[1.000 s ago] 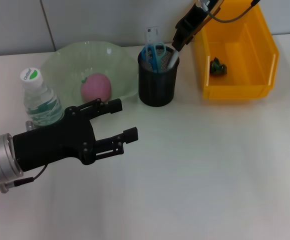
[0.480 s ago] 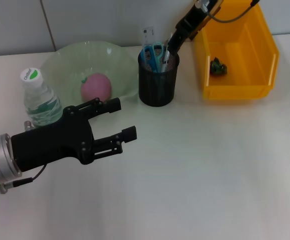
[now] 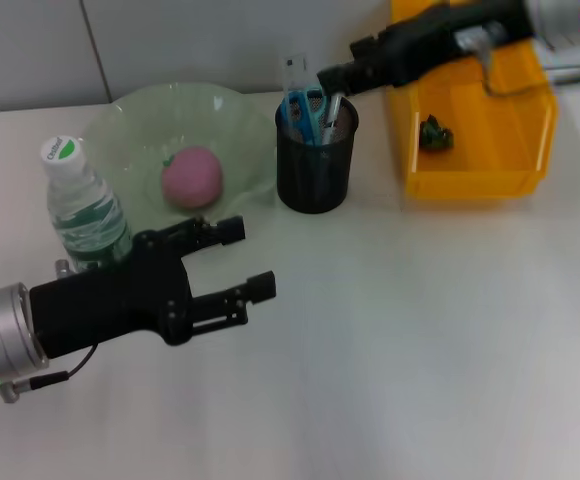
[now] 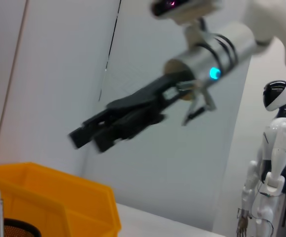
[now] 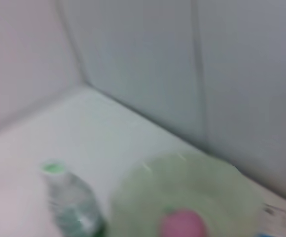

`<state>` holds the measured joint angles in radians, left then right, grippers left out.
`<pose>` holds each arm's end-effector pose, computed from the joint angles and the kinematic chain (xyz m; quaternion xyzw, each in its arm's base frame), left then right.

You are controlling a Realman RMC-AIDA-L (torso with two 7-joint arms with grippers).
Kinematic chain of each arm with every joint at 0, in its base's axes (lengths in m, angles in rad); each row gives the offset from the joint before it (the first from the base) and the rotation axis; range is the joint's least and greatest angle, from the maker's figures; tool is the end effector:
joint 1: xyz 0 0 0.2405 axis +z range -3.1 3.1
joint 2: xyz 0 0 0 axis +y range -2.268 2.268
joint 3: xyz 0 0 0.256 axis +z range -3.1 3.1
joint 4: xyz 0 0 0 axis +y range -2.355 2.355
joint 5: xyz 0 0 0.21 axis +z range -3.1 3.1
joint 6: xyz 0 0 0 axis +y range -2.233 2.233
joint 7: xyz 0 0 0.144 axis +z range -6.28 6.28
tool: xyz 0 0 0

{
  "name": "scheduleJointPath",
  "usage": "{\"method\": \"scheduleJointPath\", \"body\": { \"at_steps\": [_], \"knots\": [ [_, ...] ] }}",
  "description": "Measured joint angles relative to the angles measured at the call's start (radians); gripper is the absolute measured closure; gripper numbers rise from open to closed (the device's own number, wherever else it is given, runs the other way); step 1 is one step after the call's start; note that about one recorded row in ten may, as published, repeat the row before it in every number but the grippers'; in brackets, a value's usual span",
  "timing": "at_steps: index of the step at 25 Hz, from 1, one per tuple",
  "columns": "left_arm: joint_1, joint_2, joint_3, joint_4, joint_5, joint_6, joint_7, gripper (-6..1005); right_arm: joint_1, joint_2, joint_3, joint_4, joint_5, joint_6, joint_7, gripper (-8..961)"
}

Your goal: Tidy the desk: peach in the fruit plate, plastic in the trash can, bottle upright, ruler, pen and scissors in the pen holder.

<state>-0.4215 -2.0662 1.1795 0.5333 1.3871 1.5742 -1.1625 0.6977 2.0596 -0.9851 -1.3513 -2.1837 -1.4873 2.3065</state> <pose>-0.2333 0.2946 -0.0324 -0.9098 -0.1522 -0.3761 0.0875 0.1167 0.3986 0.0704 -0.9384 0.2561 0.1223 0.1974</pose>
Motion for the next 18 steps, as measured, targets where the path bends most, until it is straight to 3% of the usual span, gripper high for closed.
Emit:
{"method": "scheduleJointPath", "body": {
  "at_steps": [3, 7, 13, 18],
  "knots": [
    [-0.004, 0.003, 0.004, -0.003, 0.035, 0.003, 0.001, 209, -0.184, 0.013, 0.002, 0.014, 0.295, -0.001, -0.198, 292],
    [-0.010, 0.006, -0.001, -0.006, 0.075, 0.004, -0.005, 209, -0.333, 0.007, 0.007, 0.241, 0.618, -0.085, -0.534, 285],
    [-0.012, 0.009, -0.008, -0.012, 0.112, 0.007, -0.012, 210, -0.327, -0.052, 0.013, 0.677, 0.676, -0.254, -0.867, 273],
    [-0.012, 0.014, -0.002, -0.015, 0.115, 0.009, -0.028, 211, -0.326, -0.056, 0.016, 0.845, 0.577, -0.217, -1.136, 227]
  ]
}}
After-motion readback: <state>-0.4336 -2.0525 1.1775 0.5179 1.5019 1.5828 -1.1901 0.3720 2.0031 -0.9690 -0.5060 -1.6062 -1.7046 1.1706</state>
